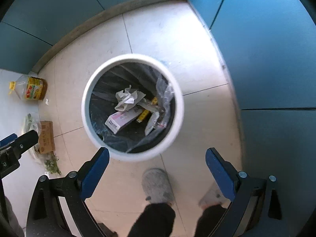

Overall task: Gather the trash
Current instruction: 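Move both tools back up toward the remaining counter trash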

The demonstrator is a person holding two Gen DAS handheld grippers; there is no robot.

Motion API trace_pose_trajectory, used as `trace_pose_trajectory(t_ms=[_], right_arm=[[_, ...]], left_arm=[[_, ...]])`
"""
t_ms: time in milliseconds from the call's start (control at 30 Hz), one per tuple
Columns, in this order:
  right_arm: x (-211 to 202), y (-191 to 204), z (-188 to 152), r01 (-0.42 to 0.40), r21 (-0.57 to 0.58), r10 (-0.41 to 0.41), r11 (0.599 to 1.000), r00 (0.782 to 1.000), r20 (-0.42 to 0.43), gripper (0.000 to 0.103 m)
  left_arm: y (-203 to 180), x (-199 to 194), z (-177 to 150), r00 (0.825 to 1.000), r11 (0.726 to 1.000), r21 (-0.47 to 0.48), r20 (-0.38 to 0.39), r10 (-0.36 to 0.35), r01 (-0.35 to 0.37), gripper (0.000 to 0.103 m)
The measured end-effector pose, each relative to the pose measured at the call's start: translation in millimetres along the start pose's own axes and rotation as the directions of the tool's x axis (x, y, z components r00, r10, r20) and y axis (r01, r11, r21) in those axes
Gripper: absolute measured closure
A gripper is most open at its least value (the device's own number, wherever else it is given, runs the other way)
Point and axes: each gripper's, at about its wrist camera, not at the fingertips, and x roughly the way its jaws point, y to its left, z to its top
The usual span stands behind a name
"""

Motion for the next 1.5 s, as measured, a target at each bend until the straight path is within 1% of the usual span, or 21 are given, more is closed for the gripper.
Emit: trace_pose_trajectory(t_ms=[133,200,267,400,633,733,833,900,1000,1067,1133,1167,1233,1267,1333,1400,1433,1467,1500], right_arm=[[-77,-5,-18,0.025,-0.022,-0.024,0.999,0.998,0.053,0.004],[-114,-4,-25,0.023,-0.028,-0.021,0.999,0.997,0.069,0.004],[-153,-1,-31,0.02,-0.04,-0.016,0.999,0.996,0.092,0.004],[-233,1,-45,0.015,-0.062,-0.005,0.998,0.989,0.15,0.004],[-358,-12,-75,-0.038,-0.05,0.048,0.998,0.976,0.213,0.004],[-407,-19,-87,-0.066,-0.051,0.076,0.997,0.966,0.248,0.004],[-446,-23,-95,-0.074,-0.068,0.09,0.995,0.958,0.271,0.004],[-469,-26,-100,-0.085,-0.081,0.105,0.993,0.953,0.284,0.004],[-497,-35,-109,-0.118,-0.093,0.141,0.989,0.944,0.298,0.004],[-512,-46,-114,-0.16,-0.087,0.179,0.983,0.937,0.302,0.004],[-530,-66,-119,-0.215,-0.065,0.225,0.974,0.92,0.32,0.004],[-533,-74,-121,-0.231,-0.055,0.235,0.972,0.914,0.33,0.001],[-549,-107,-125,-0.269,-0.008,0.254,0.963,0.897,0.363,0.0],[-553,-120,-127,-0.283,0.013,0.258,0.959,0.89,0.376,0.0],[-564,-161,-131,-0.29,0.078,0.234,0.954,0.881,0.41,0.0],[-574,-213,-139,-0.288,0.166,0.187,0.943,0.873,0.45,0.0],[-576,-235,-144,-0.287,0.209,0.164,0.935,0.871,0.462,0.0],[-578,-271,-150,-0.287,0.28,0.127,0.916,0.871,0.475,0.0],[-578,-296,-157,-0.287,0.33,0.103,0.899,0.872,0.478,0.0]], left_arm=[[-1,-63,-19,0.999,1.0,0.014,0.035,-0.003,0.002,0.014],[-4,-93,-26,0.998,1.0,0.021,0.063,-0.003,0.001,0.014],[-6,-133,-35,0.995,1.0,0.031,0.096,-0.005,0.002,0.014],[-11,-191,-49,0.99,0.999,0.046,0.14,-0.017,0.01,0.014],[-16,-291,-75,0.979,0.998,0.05,0.199,-0.043,0.034,0.014],[-19,-324,-86,0.976,0.998,0.05,0.215,-0.043,0.033,0.014],[-21,-356,-101,0.973,0.997,0.052,0.223,-0.062,0.052,0.014],[-23,-374,-110,0.97,0.997,0.051,0.235,-0.06,0.05,0.014],[-29,-400,-122,0.965,0.997,0.045,0.255,-0.066,0.056,0.014],[-37,-413,-127,0.96,0.997,0.047,0.271,-0.066,0.055,0.014],[-51,-431,-129,0.949,0.997,0.059,0.308,-0.066,0.05,0.014],[-58,-437,-127,0.943,0.996,0.071,0.326,-0.07,0.049,0.014],[-87,-454,-122,0.925,0.993,0.107,0.37,-0.088,0.051,0.0],[-97,-461,-121,0.918,0.992,0.118,0.385,-0.095,0.053,0.0],[-134,-476,-115,0.9,0.986,0.16,0.422,-0.112,0.047,0.0],[-170,-486,-109,0.886,0.978,0.203,0.442,-0.138,0.052,0.0],[-197,-490,-106,0.882,0.971,0.234,0.447,-0.151,0.048,0.0],[-218,-493,-104,0.88,0.964,0.26,0.445,-0.164,0.048,0.0],[-254,-494,-102,0.88,0.951,0.304,0.434,-0.192,0.058,0.0]])
